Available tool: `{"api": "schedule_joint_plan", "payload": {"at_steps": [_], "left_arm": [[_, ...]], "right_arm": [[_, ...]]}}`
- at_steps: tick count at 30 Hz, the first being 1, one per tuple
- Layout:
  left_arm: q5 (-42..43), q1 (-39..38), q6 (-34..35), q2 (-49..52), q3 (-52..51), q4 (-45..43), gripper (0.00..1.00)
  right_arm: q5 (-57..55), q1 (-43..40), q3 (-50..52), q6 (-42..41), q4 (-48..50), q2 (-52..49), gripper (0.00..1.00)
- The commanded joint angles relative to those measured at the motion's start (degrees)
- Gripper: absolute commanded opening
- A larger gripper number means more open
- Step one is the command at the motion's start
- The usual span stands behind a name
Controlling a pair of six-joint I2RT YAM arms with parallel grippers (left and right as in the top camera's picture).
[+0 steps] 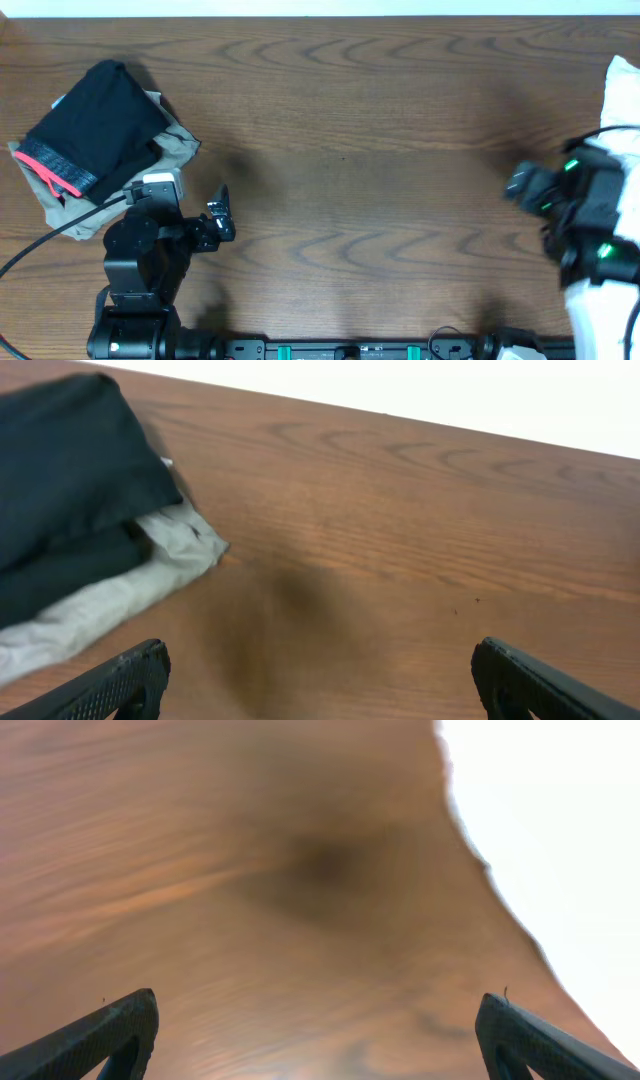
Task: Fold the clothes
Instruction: 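Reach the right gripper to the white T-shirt at the right edge and grasp it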
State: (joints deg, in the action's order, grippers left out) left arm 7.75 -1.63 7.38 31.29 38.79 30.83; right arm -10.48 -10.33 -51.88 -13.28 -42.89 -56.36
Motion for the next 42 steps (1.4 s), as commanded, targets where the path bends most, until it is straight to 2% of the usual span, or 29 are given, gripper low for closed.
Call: {"api": "schedule_joint_plan", "payload": {"at_steps": [1,7,13,21,30,42], "left_arm": [[0.8,-0.2,2.0,-0.1,1.6,0.5,0.98],[0.8,-0.2,2.9,-0.1,1.6,1.4,0.98],[0.8,-0.2,2.9,-0.2,1.6,1.4,0.98],[0.8,-0.2,2.9,-0.2,1.6,1.3,0.98],[0.8,-0.2,2.9,-0.2,1.6,1.3,0.98],[0.7,-0.2,2.8,-0.1,1.6,1.3,0.98]], "right_arm": [[-3.0,-11.6,-6.5,-3.0,-0.6,-7.6,0.99],[-1.6,-27.7,-9.0,-4.0,2.1,-18.2,0.96],[3.3,-35.5,-9.0,-4.1,6.2,-28.7,0.8],[0.8,-36.6,-9.0,-3.0,13.6,-38.4,0.77],[-1.8,-36.6,-9.0,-1.0,19.1,-40.4,0.61],[-5.2,-38.8,-7.9,0.2,19.5,-42.1,0.59]]}}
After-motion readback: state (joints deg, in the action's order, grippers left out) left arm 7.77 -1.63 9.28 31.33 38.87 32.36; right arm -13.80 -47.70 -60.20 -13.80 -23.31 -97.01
